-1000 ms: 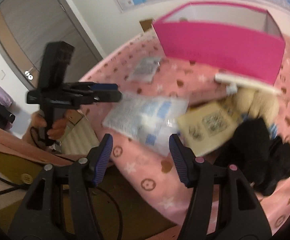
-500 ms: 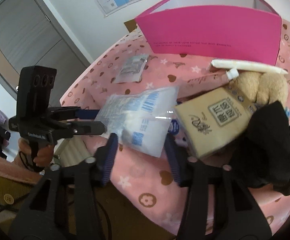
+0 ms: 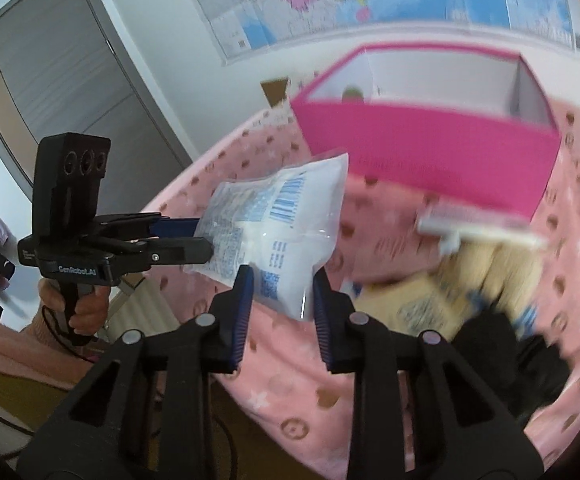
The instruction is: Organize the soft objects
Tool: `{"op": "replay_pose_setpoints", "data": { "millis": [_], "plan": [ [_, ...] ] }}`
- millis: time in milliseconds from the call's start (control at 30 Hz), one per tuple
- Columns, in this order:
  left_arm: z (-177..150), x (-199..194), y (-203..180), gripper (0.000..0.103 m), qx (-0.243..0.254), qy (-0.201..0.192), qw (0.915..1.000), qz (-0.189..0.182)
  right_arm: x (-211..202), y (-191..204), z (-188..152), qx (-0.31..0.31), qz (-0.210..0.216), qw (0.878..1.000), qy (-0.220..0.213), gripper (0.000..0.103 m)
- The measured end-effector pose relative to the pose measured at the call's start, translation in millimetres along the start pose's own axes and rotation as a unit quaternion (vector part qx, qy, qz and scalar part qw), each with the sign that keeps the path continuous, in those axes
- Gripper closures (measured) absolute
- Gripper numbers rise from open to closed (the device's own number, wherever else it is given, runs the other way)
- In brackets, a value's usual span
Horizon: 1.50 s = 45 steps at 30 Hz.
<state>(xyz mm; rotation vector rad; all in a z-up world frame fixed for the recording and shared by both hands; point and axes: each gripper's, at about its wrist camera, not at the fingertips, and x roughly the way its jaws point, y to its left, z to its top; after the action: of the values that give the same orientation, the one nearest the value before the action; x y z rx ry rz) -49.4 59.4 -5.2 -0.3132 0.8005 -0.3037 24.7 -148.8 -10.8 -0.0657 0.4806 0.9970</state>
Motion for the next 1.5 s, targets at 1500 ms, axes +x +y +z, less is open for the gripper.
{"op": "replay_pose_setpoints", "data": {
  "millis": [1500],
  "plan": [
    [204.7, 111.4, 65.8, 0.049, -0.023, -0.018, 0.9932, 0.113, 118.0, -155.1, 157.6, 0.111, -0.057, 0.990, 0.073, 0.037]
  ]
}}
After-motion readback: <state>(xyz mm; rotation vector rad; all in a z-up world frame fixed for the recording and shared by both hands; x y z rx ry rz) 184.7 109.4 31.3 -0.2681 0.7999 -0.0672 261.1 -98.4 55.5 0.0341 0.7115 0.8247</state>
